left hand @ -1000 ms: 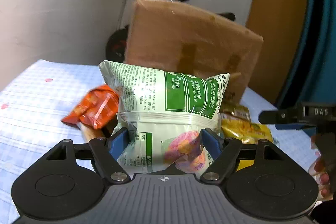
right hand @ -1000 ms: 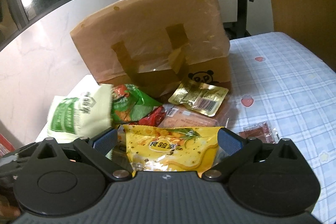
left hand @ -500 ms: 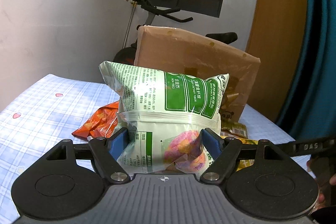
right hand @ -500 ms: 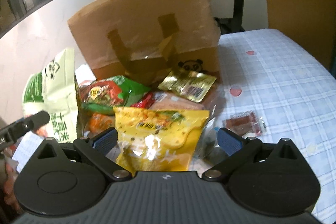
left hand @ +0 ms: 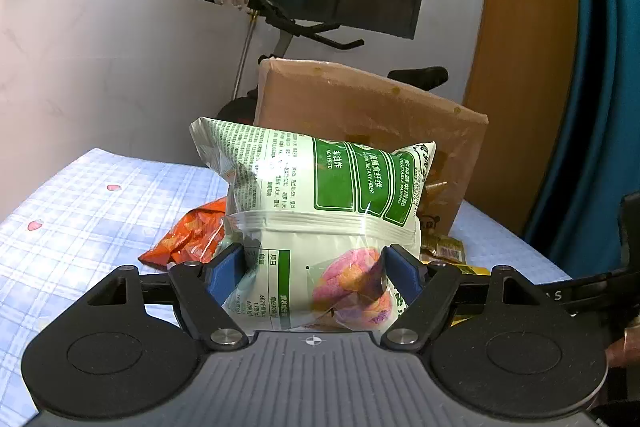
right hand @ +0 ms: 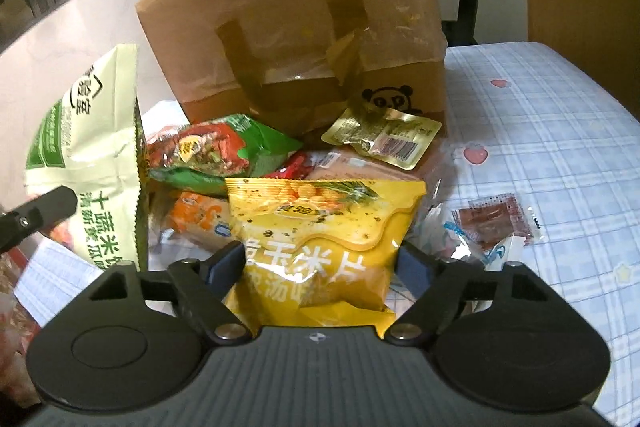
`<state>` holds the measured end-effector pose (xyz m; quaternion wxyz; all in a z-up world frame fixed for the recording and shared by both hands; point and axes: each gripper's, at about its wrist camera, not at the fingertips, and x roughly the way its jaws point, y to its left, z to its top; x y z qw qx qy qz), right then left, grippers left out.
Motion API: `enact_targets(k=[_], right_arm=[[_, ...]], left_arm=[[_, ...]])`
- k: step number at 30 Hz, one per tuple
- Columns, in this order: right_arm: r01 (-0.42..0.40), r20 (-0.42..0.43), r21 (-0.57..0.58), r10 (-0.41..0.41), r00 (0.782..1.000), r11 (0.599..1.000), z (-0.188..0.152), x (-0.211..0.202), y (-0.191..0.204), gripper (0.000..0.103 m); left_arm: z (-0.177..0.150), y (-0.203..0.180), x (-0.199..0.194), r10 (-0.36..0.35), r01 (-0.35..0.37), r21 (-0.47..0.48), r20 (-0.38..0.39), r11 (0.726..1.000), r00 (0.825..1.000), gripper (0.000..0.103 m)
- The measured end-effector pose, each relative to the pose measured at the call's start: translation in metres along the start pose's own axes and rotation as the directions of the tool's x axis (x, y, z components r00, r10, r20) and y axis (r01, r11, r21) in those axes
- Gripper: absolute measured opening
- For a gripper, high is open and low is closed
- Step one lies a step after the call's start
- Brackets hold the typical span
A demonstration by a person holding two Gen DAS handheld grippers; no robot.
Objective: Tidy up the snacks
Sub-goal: 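Close the left tool on the green-and-white bag while the right tool grasps the yellow chip bag, then lift both held bags up and carry them over the lined box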
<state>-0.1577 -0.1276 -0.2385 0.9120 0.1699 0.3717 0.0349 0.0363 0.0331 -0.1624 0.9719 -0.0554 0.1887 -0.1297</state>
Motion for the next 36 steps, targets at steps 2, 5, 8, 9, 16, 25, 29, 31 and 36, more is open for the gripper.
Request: enact_targets(k=[2,5,8,9,16,25,29,31,36], right_arm=[[-0.011,0.022,0.003,0.011,1.0,1.0,0.002,-0.004,-0.001,0.076],[-0.022,0.052,-0.006,0.023,0.998,1.0,0.007,-0.013,0.001,0.075],[-0.033,0.085,-0.018,0.034,0.996,0.999,0.014,-0.023,0.003,0.075],[-0.036,0.097,-0.02,0.038,0.995,0.999,0.017,-0.027,0.004,0.075],[-0.05,0.17,-0.038,0.055,0.984,0.998,0.036,-0.047,0.006,0.075],[-0.051,0.255,-0.072,0.068,0.965,0.996,0.064,-0.065,0.011,0.075],[-0.05,0.279,-0.077,0.07,0.958,0.996,0.075,-0.07,0.011,0.075],[-0.05,0.29,-0.079,0.071,0.954,0.996,0.081,-0.072,0.012,0.075],[-0.057,0.314,-0.088,0.082,0.946,0.994,0.097,-0.075,0.013,0.075]], left_arm=[[0.0,0.0,-0.001,0.0,0.0,0.0,0.008,1.0,1.0,0.079],[0.001,0.001,-0.002,0.002,-0.002,-0.001,0.013,1.0,1.0,0.079],[0.004,0.0,-0.002,0.004,-0.004,0.004,0.022,1.0,1.0,0.079],[0.006,-0.001,-0.001,0.005,-0.005,0.007,0.025,1.0,1.0,0.079],[0.026,-0.004,-0.003,0.002,-0.002,-0.003,0.061,1.0,0.998,0.079],[0.046,-0.009,-0.009,-0.008,0.006,0.014,0.124,1.0,0.992,0.079],[0.055,-0.012,-0.009,-0.012,0.01,0.014,0.146,1.0,0.989,0.079],[0.059,-0.013,-0.006,-0.015,0.013,0.014,0.155,1.0,0.988,0.079],[0.066,-0.017,-0.003,-0.024,0.021,0.021,0.171,1.0,0.985,0.079]])
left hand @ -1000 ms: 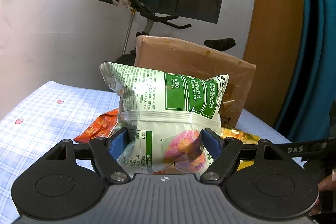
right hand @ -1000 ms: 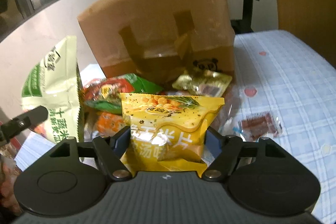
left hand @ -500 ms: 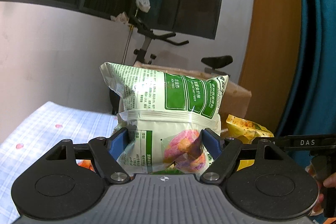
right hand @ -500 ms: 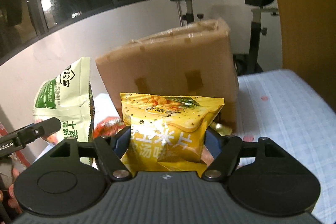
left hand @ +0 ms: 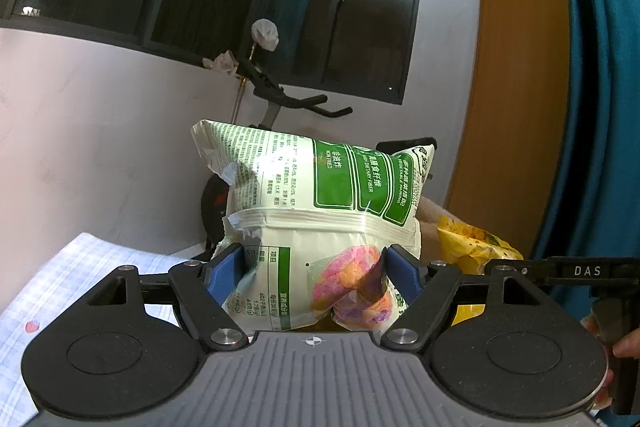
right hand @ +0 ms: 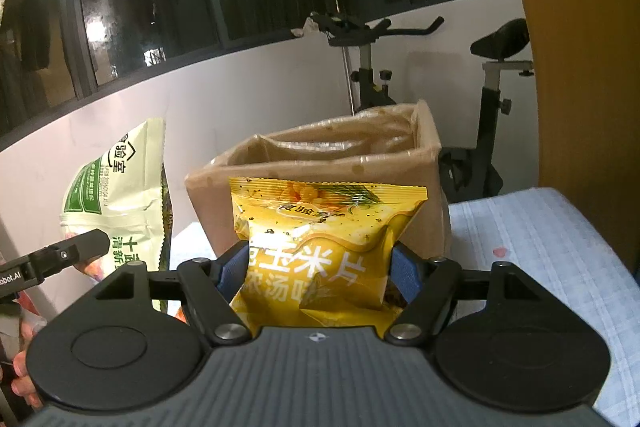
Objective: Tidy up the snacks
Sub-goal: 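Lift both held bags up and carry them over the lined box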
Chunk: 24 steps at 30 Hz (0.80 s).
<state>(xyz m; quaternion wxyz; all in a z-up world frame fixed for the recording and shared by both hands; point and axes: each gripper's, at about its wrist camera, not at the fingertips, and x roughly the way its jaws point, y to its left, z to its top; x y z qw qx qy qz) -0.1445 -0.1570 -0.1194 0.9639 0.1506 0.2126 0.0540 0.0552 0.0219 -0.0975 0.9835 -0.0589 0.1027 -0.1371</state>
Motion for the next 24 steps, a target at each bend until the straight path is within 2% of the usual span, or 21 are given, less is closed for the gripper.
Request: enact_targets(k=[24], right_arm=[[-0.022,0.107,-0.03,0.025,0.994,0.999,0.071,0.025,-0.014,0.075]], left_arm=[[0.004,-0.004,0.009,-0.038,0.035,0.068,0.04,0.997,0.998,0.079]])
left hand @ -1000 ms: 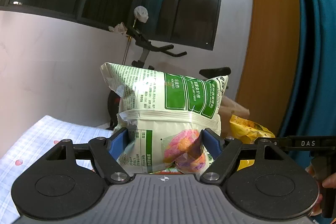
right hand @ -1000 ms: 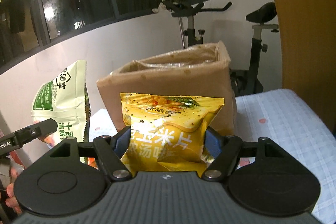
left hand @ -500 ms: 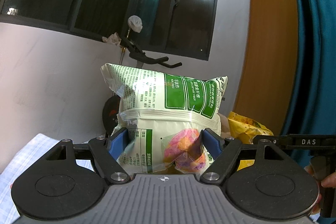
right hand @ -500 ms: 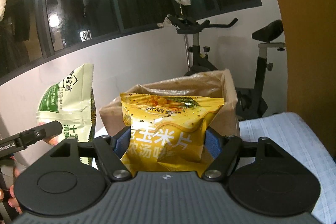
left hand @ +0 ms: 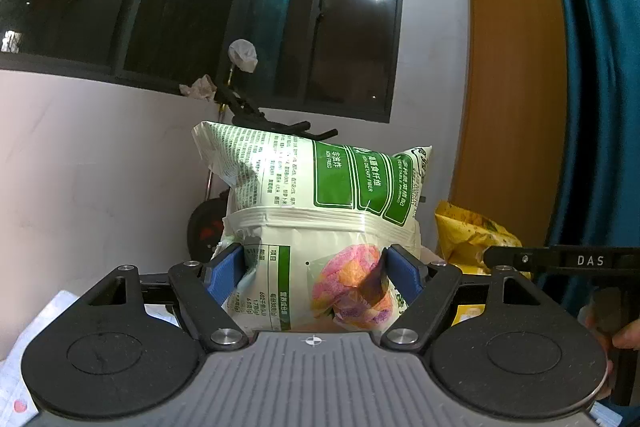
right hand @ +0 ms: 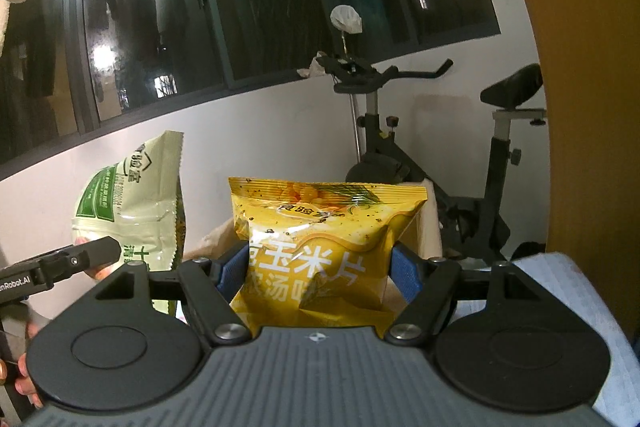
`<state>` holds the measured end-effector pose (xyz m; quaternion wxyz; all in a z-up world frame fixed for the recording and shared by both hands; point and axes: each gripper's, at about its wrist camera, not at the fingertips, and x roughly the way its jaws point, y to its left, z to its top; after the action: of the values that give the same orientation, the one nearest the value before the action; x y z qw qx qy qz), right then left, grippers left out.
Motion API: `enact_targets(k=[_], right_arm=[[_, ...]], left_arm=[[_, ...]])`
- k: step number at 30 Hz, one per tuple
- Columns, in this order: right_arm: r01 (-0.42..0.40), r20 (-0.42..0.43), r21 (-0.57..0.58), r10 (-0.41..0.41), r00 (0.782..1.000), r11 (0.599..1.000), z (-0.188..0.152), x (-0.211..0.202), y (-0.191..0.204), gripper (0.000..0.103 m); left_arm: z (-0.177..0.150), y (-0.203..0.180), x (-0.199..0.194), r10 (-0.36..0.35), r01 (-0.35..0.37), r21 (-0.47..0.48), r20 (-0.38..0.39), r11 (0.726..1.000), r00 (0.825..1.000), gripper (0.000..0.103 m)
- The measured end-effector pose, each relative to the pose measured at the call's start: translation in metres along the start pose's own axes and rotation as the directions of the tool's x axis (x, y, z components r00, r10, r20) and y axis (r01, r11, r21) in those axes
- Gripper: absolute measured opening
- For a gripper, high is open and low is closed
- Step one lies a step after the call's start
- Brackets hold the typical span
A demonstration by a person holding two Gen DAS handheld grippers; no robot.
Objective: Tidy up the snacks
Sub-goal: 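Lift both held bags up and carry them over the lined box, then open both tools to drop the bags into the box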
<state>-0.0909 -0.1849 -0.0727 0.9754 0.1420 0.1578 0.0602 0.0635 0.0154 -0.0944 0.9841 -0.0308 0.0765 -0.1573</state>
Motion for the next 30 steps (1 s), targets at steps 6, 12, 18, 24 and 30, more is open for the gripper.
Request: enact_targets(k=[6,12,18,24,30], right_arm=[[-0.005,0.043,-0.038,0.006,0.999,0.999,0.021,0.023,-0.003,0.074],[0.032,0.075,-0.096,-0.025,0.997,0.995,0.033,0.059,-0.008,0.074],[0.131,0.063,-0.176,-0.122,0.991,0.976,0.029,0.101,-0.008,0.074],[0.148,0.006,-0.18,-0.15,0.989,0.972,0.017,0.129,-0.008,0.074],[0.135,-0.095,-0.146,-0.15,0.984,0.98,0.004,0.141,-0.019,0.077]], left_arm=[[0.001,0.001,0.007,-0.006,0.006,0.003,0.003,1.0,1.0,0.079],[-0.003,-0.003,0.027,0.006,-0.006,0.04,0.002,0.999,1.0,0.079],[-0.017,-0.009,0.047,0.054,-0.05,0.071,-0.052,0.996,0.997,0.08],[-0.038,-0.014,0.045,0.082,-0.07,0.093,-0.135,0.993,0.987,0.081],[-0.055,-0.008,0.016,0.035,-0.021,0.073,-0.197,0.997,0.98,0.094]])
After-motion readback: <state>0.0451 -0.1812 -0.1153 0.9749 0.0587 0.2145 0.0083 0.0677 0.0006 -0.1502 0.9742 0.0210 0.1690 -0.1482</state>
